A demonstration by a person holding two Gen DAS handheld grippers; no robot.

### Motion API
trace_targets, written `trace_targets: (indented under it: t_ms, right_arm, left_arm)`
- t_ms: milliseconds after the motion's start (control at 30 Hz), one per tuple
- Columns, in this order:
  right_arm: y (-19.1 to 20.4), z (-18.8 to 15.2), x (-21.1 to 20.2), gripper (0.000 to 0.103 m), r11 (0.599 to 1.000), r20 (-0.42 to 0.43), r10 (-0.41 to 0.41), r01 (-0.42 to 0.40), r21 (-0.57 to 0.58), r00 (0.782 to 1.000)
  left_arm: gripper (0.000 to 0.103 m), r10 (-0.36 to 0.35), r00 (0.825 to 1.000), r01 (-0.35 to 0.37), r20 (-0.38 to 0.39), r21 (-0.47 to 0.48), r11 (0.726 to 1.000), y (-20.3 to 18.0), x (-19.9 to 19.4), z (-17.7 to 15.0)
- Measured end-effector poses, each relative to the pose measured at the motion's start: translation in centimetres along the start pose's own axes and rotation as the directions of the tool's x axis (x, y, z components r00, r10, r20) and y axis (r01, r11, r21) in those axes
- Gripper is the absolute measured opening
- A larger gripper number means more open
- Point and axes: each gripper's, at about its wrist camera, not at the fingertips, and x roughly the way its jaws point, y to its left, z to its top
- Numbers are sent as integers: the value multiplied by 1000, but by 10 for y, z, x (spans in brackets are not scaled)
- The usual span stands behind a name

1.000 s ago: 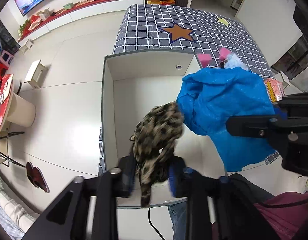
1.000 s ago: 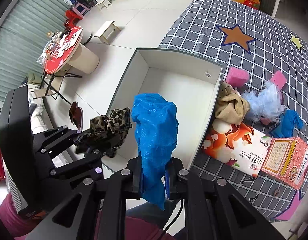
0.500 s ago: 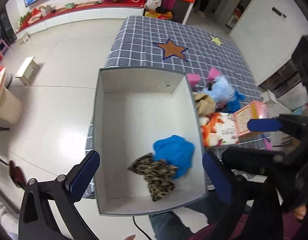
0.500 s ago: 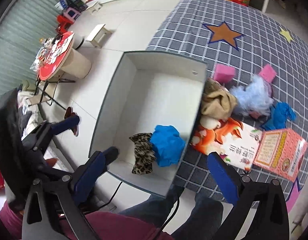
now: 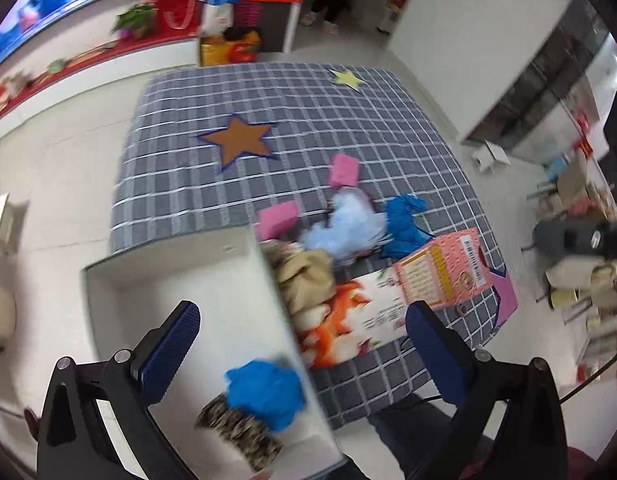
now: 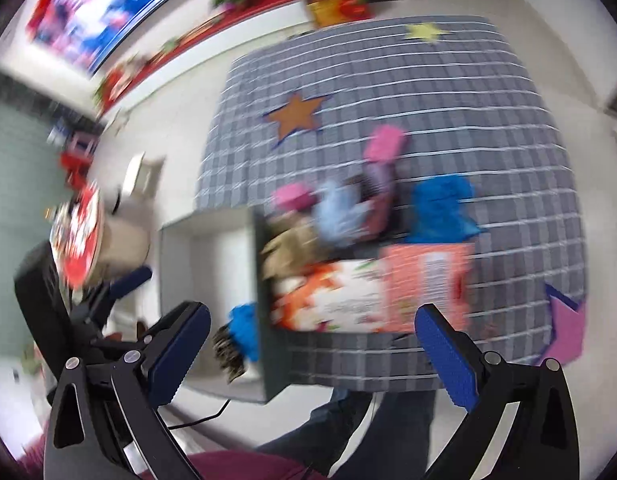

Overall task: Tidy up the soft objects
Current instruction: 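Grasp the pink foam sponge with the left tool while the right tool grasps the blue bag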

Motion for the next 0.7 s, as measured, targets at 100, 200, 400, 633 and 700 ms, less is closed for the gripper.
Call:
trace_targets:
  t_ms: [100,200,400,633,700]
  right_arm:
    - [-43,17,-7,103,996,11,-53,52,67,999]
    - [-81,34,3,103,989,-27,-78,81,126,997]
    - [-129,65,53,103,984,-144,-105,124,128,984]
    - [-159,89,114,103,987,-276,-105,133,86,955]
    - [-162,93,125,103,989,-301,-101,128,70,948]
  left_arm:
    - [103,27,998,-26,-48,21,999,-19,28,18]
    - [103,51,993,-51,-109,-4,999,-19,54,37]
    - [103,193,962,-176,-195,104,979,-7,106,80]
    - [103,347,875,-249,-337,301,920,-2,169,90]
    - [103,361,853,-243,-376,327,913,1,185,96]
